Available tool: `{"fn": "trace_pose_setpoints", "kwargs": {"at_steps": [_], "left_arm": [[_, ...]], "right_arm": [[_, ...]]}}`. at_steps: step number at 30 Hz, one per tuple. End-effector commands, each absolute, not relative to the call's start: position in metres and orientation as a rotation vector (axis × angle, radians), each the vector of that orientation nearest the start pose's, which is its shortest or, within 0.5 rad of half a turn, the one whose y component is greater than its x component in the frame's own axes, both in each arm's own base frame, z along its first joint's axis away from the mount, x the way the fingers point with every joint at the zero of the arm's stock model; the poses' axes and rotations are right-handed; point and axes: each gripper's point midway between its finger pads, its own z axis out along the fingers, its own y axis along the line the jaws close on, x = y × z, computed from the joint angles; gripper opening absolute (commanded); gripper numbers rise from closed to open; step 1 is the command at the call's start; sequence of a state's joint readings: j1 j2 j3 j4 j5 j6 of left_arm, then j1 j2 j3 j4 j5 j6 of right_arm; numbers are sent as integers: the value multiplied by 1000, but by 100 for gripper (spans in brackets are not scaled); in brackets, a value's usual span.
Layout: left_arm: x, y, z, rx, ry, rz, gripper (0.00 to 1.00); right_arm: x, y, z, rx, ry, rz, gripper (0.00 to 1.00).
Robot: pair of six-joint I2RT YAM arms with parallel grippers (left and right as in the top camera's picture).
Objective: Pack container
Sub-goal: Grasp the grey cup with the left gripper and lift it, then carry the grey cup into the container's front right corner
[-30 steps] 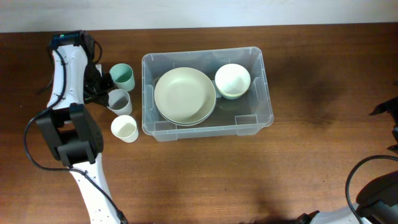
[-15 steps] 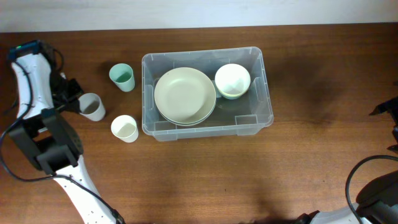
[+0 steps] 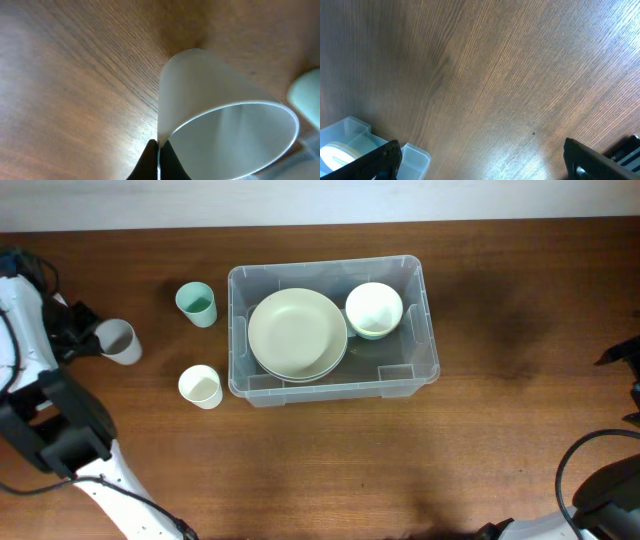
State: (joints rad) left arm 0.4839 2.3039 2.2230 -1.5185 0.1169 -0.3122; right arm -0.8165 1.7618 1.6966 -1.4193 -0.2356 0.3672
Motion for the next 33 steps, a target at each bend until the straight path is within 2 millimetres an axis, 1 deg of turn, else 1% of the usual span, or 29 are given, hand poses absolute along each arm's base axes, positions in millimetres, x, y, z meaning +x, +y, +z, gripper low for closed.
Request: {"fn": "trace_pose_setpoints", "kwargs": {"at_steps": [1, 2, 5, 6, 8, 10, 13, 14, 16, 17, 19, 21, 25, 26, 28, 29, 33], "left_arm": [[401, 186, 182, -1219, 2690, -197, 1], [401, 183, 210, -1185, 2621, -201, 1], [400, 172, 257, -1111, 2509, -240, 1], [398, 164, 279, -1065, 2461, -268, 1], [395, 149, 309, -991, 2398, -302, 1], [390, 128, 341, -896, 2337, -325, 1], [382, 90, 380, -745, 2274, -344, 1], [379, 69, 394, -671, 2257, -362, 1], [376, 38, 408, -563, 2243, -397, 1], [374, 13, 417, -482, 2239, -428, 1], [372, -21, 422, -373, 2246, -476, 1], [371, -54, 424, -272, 2262, -521, 1], [367, -110, 418, -104, 2306, -595, 1], [366, -119, 416, -79, 2315, -606, 1], [364, -146, 409, -1, 2340, -638, 1], [363, -170, 401, 65, 2366, -663, 1], [359, -217, 378, 192, 2432, -701, 1]], "right_arm": [[260, -220, 175, 1671, 2485, 312, 99], [260, -220, 175, 1671, 2485, 312, 99], [260, -220, 175, 1671, 2485, 312, 99], [260, -220, 175, 1671, 2485, 312, 99], [260, -220, 175, 1671, 2485, 312, 99], [260, -220, 175, 1671, 2485, 312, 99], [260, -220, 175, 1671, 2485, 312, 99], [260, -220, 175, 1671, 2485, 312, 99], [260, -220, 175, 1671, 2485, 312, 99], [260, -220, 175, 1671, 2485, 312, 99], [260, -220, 175, 1671, 2485, 312, 99], [260, -220, 175, 1671, 2485, 312, 99], [260, -220, 175, 1671, 2485, 312, 99], [260, -220, 175, 1671, 2485, 312, 99], [260, -220, 175, 1671, 2485, 312, 99], [260, -220, 175, 1671, 2485, 312, 99], [260, -220, 175, 1671, 2485, 312, 99]]}}
